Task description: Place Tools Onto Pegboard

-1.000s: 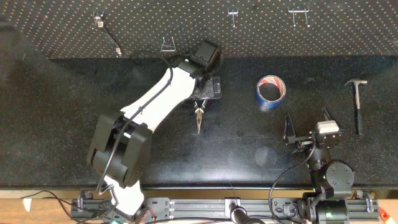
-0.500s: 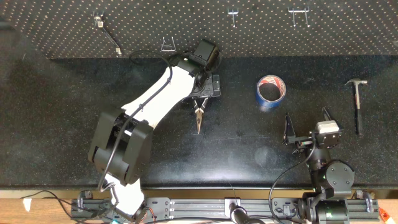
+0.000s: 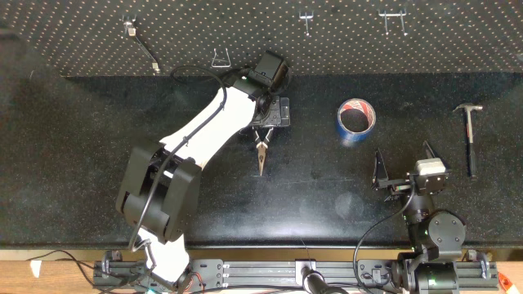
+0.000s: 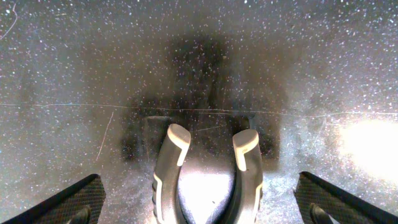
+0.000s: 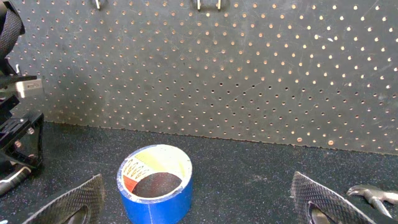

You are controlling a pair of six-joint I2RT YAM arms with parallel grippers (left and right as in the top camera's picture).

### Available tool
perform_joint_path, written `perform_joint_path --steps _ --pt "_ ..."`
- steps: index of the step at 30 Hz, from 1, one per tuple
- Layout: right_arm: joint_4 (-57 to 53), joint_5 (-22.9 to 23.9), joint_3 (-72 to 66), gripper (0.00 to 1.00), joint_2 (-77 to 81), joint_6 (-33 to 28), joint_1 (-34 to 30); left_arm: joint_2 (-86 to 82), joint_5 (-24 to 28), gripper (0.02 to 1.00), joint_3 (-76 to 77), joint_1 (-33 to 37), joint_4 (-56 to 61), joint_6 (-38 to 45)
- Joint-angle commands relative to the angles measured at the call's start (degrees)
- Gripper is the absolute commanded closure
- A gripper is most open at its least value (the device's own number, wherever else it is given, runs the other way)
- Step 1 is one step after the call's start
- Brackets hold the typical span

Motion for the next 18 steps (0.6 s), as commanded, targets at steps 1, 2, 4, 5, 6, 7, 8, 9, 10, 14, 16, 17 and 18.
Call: perform_joint_path --steps 1,2,4,5,6,7,8,9,10,14,16,17,18 --pt "-0.46 0.5 -0.11 0.025 -0.61 -0.63 0.39 1.7 0.61 0.034 1.05 0.09 -0.52 0.61" --pt "-0.46 0.5 -0.11 0.025 -0.61 -0.63 0.39 1.88 0.7 0.034 1.05 0.07 -0.5 0.42" --pt "-0.46 0.5 -0.11 0.025 -0.61 -0.63 0.39 2.25 1.7 0.034 1.03 0.07 -0.5 0.42" --pt "-0.46 0.52 -0.11 0.025 -0.61 -0.63 0.39 2.29 1.75 0.031 1.03 0.07 -0.5 0.42" --pt "-0.46 0.5 -0.11 0.025 -0.61 -0.63 0.39 2.29 1.9 0.031 1.05 0.07 -0.48 0.44" --pt "-0.46 0.5 -0.11 0.025 -0.61 -0.63 0.39 2.29 1.92 0.034 1.03 0.07 -0.52 0.42" --pt "-0.46 0.5 -0.11 0.023 -0.61 -0.63 0.39 2.29 1.95 0.031 1.05 0.07 -0.52 0.42" --pt "-0.46 0.5 -0.11 0.025 -0.61 -0.63 0.39 2.29 2.03 0.034 1.03 0.07 -0.52 0.46" --pt "-0.46 0.5 -0.11 0.027 -0.61 -0.63 0.39 2.29 2.12 0.031 1.03 0.07 -0.59 0.46" --pt "-0.46 0.5 -0.11 0.025 -0.61 -0.63 0.39 2.29 2.12 0.036 1.03 0.07 -1.38 0.52" --pt "-0.46 0.5 -0.11 0.025 -0.61 -0.63 0.39 2.29 2.16 0.034 1.03 0.07 -1.42 0.68" --pt "-0.46 0.5 -0.11 0.025 -0.61 -0.63 0.39 2.29 2.32 0.031 1.03 0.07 -1.44 0.68" --pt "-0.46 0.5 -0.11 0.025 -0.61 -0.63 0.39 2.34 2.34 0.034 1.03 0.07 -1.53 0.68"
